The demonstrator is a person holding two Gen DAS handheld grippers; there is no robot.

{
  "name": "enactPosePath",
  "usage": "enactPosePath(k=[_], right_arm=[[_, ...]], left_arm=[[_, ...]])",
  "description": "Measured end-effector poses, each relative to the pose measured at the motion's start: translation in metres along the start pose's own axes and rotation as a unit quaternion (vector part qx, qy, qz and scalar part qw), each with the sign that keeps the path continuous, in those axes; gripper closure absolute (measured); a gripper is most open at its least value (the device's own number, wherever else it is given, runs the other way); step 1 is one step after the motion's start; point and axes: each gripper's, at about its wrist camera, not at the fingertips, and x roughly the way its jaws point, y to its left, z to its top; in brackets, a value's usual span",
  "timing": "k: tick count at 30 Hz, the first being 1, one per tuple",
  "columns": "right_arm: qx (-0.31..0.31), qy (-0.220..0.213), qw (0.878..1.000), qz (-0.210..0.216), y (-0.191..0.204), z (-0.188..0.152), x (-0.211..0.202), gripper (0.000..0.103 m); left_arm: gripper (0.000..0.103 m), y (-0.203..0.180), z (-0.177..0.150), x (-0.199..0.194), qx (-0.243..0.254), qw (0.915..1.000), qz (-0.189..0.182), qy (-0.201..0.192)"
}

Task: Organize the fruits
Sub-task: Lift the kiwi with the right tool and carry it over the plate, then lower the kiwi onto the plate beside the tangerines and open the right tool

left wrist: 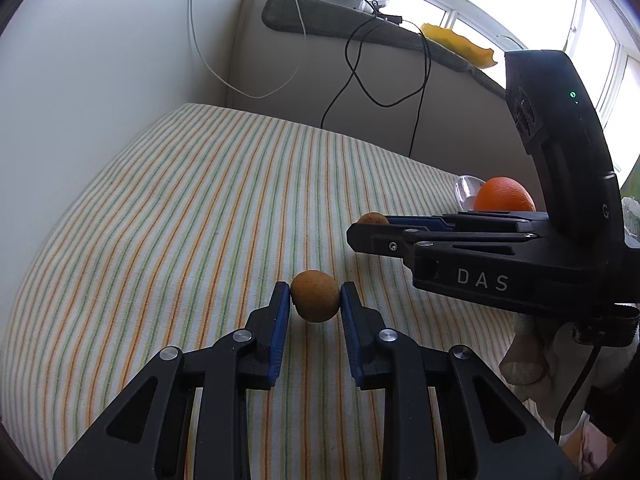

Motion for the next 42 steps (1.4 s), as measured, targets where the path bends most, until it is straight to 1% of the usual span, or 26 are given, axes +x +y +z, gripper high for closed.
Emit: enactPosePath(k=[9,15,22,25,32,38,42], right_arm=[[0.001,-0.020,1.000,0.005,-0.002,-0.006,-0.029,0.075],[-0.006,-0.046,0.999,0.003,-0.003,-0.017,-0.065,0.075],[0.008,-0.075,0.997,0.001,-0.016,-0.037,-0.107,0.075],[0.013,-0.086,0.996,-0.006,-0.023,-0.046,-0.126,0.075],[0.026,-0.105,0.993,-0.038,-0.050,-0.071,-0.165,0.075],[0.053,-0.110,0.991,-0.061,-0.084,-0.085,-0.182,0.075],[0.062,-0.109,0.990,-0.072,-0.100,-0.090,-0.186,0.075]], left_arm=[[0.079,-0.011,0.000,-0.015,0.007,0.9999,-0.004,-0.015],[0.079,-0.021,-0.001,-0.027,0.015,0.9995,-0.011,-0.025],[0.079,-0.049,0.000,-0.035,0.033,0.9984,-0.030,-0.033],[0.079,-0.062,0.001,-0.035,0.042,0.9977,-0.042,-0.034],[0.079,-0.098,0.004,-0.027,0.065,0.9950,-0.070,-0.030],[0.079,-0.129,0.008,-0.015,0.083,0.9921,-0.090,-0.024],[0.079,-0.145,0.011,-0.008,0.095,0.9902,-0.101,-0.022]])
